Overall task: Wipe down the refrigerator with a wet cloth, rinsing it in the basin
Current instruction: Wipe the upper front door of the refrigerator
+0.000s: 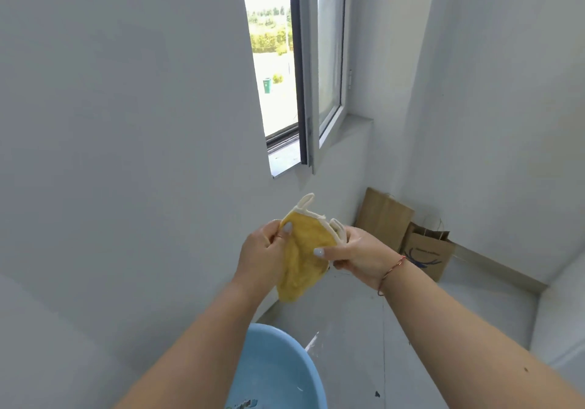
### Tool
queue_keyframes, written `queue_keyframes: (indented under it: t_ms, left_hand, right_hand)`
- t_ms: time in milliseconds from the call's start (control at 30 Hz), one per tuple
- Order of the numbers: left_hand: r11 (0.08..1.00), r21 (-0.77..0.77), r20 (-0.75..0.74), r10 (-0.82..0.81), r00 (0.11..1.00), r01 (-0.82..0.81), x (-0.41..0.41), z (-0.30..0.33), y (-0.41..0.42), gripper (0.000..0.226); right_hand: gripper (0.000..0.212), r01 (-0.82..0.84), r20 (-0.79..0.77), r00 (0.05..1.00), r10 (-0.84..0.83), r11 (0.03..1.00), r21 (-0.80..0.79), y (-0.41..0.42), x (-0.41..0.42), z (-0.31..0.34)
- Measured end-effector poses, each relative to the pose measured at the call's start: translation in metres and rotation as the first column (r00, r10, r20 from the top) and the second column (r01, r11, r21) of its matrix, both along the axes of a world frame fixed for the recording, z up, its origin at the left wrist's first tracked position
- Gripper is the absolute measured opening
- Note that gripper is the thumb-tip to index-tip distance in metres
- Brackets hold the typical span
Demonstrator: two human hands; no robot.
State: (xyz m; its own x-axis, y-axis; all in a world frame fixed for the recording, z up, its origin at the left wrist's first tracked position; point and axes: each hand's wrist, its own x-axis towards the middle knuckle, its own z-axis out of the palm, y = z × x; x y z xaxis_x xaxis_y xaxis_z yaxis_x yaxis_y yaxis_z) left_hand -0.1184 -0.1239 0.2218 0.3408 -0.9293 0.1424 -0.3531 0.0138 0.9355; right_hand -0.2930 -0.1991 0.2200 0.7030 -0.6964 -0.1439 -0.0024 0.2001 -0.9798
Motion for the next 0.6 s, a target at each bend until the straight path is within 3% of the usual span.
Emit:
queue_keyframes:
  t_ms: [133,233,367,533,600]
  left_hand:
    - [0.988,-0.015,0.044,-0.150,0.988,0.151,-0.022,0.018,0.002,0.034]
    - [0.961,-0.028,-0.088,-0.276,0.957,0.275,-0.046,0.034,0.003,0.033]
    - [0.925,-0.043,-0.227,-0.376,0.898,0.377,-0.083,0.051,0.005,0.031]
    - [0.904,0.033,-0.375,-0.385,0.843,0.427,-0.134,0.057,0.001,0.031]
    - [0.890,0.043,-0.433,-0.394,0.811,0.455,-0.157,0.064,0.001,0.030]
  right_hand:
    - [0.058,0.075,0.087,0.994,-0.070,0.996,-0.057,0.014,-0.037,0.010]
    - [0.065,0.063,0.206,0.976,-0.065,0.998,0.014,0.031,-0.069,0.013]
    - [0.051,0.236,0.082,0.967,-0.241,0.969,0.069,0.057,-0.111,0.015]
    - [0.046,0.407,0.124,0.903,-0.412,0.911,0.068,0.083,-0.166,0.034]
    - [0.041,0.525,0.043,0.850,-0.525,0.851,0.009,0.089,-0.184,0.040]
